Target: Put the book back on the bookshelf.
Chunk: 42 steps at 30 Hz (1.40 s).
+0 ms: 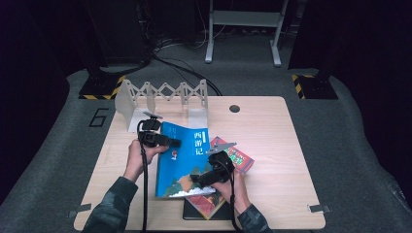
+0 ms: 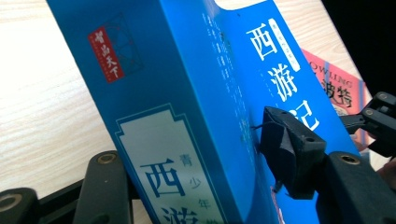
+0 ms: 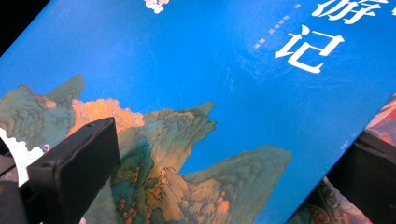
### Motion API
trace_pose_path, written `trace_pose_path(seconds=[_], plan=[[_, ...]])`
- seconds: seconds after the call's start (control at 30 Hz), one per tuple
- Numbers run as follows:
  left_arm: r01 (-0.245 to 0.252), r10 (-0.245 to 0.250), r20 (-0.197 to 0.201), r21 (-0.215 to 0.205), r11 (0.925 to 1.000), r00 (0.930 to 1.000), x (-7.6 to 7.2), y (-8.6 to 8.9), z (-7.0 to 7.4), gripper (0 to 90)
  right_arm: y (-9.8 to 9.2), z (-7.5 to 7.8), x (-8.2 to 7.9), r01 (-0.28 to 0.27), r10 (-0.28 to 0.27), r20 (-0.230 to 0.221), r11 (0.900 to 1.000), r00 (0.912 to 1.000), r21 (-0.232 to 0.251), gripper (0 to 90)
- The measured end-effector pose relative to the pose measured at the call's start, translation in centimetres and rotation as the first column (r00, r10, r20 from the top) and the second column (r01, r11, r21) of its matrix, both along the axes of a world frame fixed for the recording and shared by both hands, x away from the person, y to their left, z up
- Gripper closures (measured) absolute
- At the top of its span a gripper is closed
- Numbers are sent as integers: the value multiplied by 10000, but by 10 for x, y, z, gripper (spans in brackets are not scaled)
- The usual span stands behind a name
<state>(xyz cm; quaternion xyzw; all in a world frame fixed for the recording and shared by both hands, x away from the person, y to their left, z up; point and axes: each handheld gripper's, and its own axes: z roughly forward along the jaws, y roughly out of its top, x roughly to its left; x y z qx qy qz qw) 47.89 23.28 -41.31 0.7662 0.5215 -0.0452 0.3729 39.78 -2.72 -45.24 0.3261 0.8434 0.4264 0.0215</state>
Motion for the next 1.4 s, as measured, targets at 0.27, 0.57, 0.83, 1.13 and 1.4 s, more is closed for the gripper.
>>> trace_pose_path(seconds=[0.27,0.57,0.83,1.13,1.4], plan=[[318,-447,786,1581,9869,9959,-8,-16,15,457,0,0,0,65,-65,-86,10000,9999,-6,0],[86,-690,1608,3493,9370,9846,-19,-38,32,459,5,0,1,83,-84,-201,10000,9998,-41,0],[316,-707,1320,2779,9601,9887,-16,-30,30,449,5,0,1,26,-26,-197,10000,9998,0,0],[587,-773,854,2025,9775,9933,-8,-20,25,448,5,0,2,3,-3,-174,10000,9998,-15,0],[464,-575,620,1684,9846,9964,-2,-17,20,447,5,-1,3,-109,110,-66,9999,9999,40,0]])
